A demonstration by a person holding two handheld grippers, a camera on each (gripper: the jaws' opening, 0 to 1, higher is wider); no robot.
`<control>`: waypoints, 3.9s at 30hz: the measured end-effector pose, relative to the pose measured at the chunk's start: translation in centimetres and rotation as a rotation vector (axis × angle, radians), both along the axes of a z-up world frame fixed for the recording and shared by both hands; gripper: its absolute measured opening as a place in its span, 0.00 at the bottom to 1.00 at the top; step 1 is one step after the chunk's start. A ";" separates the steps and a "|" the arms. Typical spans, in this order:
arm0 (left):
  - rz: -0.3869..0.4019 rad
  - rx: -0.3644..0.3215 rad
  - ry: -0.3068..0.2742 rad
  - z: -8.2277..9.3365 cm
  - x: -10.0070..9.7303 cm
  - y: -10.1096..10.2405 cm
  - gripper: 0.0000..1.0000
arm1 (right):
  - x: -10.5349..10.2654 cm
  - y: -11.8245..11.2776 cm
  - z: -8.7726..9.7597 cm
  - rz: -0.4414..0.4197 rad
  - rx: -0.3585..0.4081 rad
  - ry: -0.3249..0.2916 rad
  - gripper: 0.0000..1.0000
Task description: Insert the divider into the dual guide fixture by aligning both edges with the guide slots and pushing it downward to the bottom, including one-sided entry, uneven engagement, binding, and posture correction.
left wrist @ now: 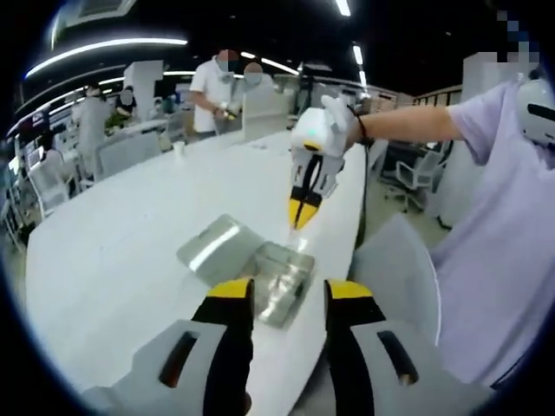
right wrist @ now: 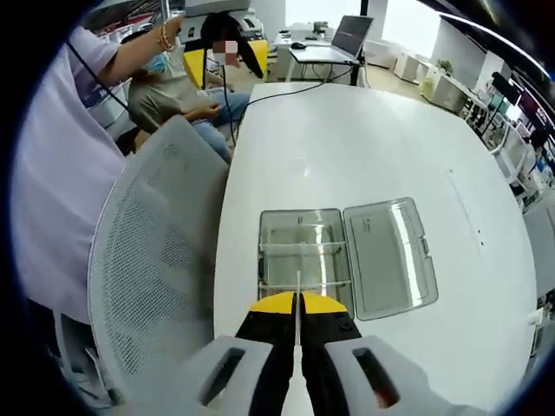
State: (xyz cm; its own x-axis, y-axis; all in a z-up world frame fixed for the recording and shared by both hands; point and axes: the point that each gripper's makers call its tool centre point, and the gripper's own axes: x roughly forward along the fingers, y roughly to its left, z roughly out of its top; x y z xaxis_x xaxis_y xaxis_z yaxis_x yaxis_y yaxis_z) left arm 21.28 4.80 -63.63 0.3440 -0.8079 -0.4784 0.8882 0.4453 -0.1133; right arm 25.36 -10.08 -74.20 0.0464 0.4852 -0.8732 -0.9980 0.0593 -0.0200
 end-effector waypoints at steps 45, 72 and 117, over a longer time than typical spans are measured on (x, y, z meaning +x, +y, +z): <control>0.010 0.031 0.017 1.1 -0.9 1.2 0.66 | 1.0 0.1 -3.8 0.024 -0.038 0.012 0.00; 0.019 0.035 0.027 0.8 -0.7 1.1 0.64 | 1.1 0.2 -4.7 0.037 -0.037 0.013 0.00; 0.050 0.003 0.042 0.3 0.1 1.3 0.62 | 1.1 -0.1 -7.3 0.075 -0.055 0.054 0.00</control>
State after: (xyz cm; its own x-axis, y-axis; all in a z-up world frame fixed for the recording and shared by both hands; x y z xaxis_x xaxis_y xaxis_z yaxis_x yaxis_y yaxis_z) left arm 21.42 6.06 -63.32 0.3638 -0.7886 -0.4958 0.8593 0.4895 -0.1481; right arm 26.45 -10.19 -81.50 -0.0363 0.4367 -0.8989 -0.9993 -0.0150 0.0331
